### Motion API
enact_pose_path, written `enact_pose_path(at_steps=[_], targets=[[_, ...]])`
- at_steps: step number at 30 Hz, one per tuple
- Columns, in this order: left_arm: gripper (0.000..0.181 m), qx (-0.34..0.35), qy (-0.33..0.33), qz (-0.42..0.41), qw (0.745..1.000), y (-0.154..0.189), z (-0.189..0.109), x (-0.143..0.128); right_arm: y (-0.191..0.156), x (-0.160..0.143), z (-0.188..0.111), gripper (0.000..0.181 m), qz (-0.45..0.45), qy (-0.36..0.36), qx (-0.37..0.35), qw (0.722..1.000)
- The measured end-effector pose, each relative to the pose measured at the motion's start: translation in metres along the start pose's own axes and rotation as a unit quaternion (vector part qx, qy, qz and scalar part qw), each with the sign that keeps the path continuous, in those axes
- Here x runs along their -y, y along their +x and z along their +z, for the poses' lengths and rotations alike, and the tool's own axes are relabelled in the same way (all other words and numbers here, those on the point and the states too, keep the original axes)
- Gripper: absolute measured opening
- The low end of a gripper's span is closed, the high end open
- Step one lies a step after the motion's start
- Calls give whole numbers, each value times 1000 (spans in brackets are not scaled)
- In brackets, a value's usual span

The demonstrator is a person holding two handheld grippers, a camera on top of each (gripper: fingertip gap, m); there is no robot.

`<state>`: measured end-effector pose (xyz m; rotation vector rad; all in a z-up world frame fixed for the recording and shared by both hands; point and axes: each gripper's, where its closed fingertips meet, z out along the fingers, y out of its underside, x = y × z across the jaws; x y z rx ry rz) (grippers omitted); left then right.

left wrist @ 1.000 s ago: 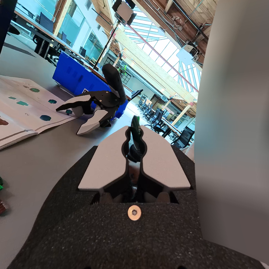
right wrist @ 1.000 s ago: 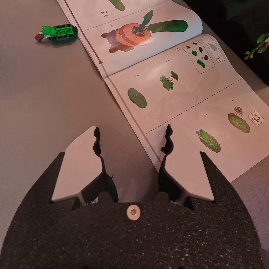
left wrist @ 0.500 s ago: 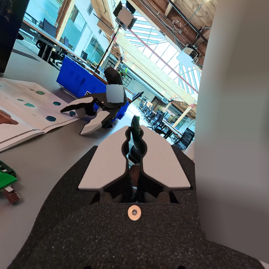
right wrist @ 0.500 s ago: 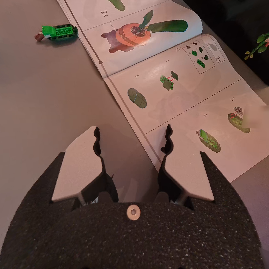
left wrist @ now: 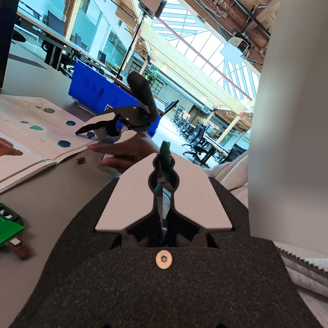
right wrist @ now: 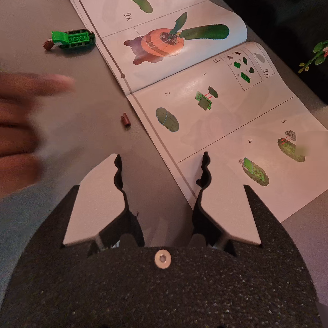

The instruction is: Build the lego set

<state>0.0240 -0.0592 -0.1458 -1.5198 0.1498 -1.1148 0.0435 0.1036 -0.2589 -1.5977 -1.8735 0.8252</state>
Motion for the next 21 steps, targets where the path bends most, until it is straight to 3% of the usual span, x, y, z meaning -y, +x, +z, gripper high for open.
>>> enact_pose_path(at_steps=[21], targets=[[8, 0, 4, -8, 1000, -7, 5, -1, 3, 2, 2, 87, 6, 0, -7, 1000]])
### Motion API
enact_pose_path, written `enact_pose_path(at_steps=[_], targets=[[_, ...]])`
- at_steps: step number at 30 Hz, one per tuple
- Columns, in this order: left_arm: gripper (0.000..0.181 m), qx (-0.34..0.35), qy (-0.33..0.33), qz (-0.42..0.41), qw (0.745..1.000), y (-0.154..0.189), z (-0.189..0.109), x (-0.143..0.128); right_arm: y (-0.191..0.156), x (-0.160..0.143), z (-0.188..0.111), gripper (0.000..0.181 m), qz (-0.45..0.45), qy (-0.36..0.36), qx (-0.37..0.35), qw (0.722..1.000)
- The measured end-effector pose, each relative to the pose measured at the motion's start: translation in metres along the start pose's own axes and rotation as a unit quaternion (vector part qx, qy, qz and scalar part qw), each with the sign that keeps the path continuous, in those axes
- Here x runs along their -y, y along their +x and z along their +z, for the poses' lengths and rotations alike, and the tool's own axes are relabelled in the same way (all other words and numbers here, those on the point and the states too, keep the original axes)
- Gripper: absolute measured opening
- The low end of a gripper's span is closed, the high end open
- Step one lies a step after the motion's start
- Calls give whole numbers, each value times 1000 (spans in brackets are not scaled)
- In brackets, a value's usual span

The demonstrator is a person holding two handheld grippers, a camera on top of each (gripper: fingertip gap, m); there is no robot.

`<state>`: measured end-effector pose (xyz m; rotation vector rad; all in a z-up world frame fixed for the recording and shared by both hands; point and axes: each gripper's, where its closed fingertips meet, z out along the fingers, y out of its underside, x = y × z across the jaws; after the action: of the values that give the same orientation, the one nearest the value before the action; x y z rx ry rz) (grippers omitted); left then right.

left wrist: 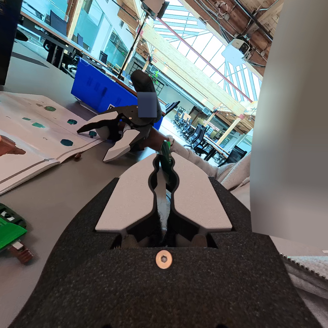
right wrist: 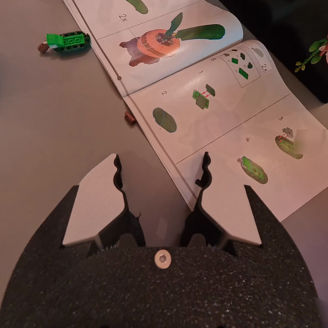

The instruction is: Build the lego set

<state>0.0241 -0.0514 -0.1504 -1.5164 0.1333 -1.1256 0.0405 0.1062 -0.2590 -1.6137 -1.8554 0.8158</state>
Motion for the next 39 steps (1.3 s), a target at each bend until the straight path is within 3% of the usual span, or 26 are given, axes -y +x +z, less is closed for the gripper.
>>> enact_pose_path(at_steps=[4, 6, 9, 11, 13, 16, 20, 24, 31, 36, 39], targets=[[9, -3, 1, -3, 1000, 0, 0, 1, -2, 3, 3, 85, -4, 1, 5, 1000], [9, 1, -3, 4, 1000, 0, 0, 1, -1, 6, 2, 47, 6, 12, 7, 1000], [8, 9, -7, 13, 1000, -2, -2, 2, -22, 21, -7, 63, 44, 67, 80, 994], [9, 12, -9, 17, 1000, -3, -3, 2, -29, 25, -15, 92, 31, 95, 75, 992], [9, 14, -14, 20, 1000, -5, -3, 2, -26, 20, -19, 130, -6, 88, 18, 996], [9, 10, -20, 23, 999, -6, -1, 1, -46, 18, -28, 108, -65, 94, 27, 993], [9, -1, -18, 13, 1000, -6, 2, 1, -79, 14, -33, 77, -62, 107, 126, 984], [9, -2, -21, 15, 1000, -6, 3, 0, -74, 10, -32, 63, -68, 100, 105, 987], [9, 1, -21, 12, 1000, -8, 5, 0, -52, -2, -17, 94, -99, 38, -29, 994], [9, -1, -23, 14, 1000, -6, 5, -1, -54, -4, -16, 90, -87, 29, -8, 996], [9, 0, -21, 13, 1000, -6, 5, -1, -43, -10, -11, 111, -24, -1, -2, 1000]])
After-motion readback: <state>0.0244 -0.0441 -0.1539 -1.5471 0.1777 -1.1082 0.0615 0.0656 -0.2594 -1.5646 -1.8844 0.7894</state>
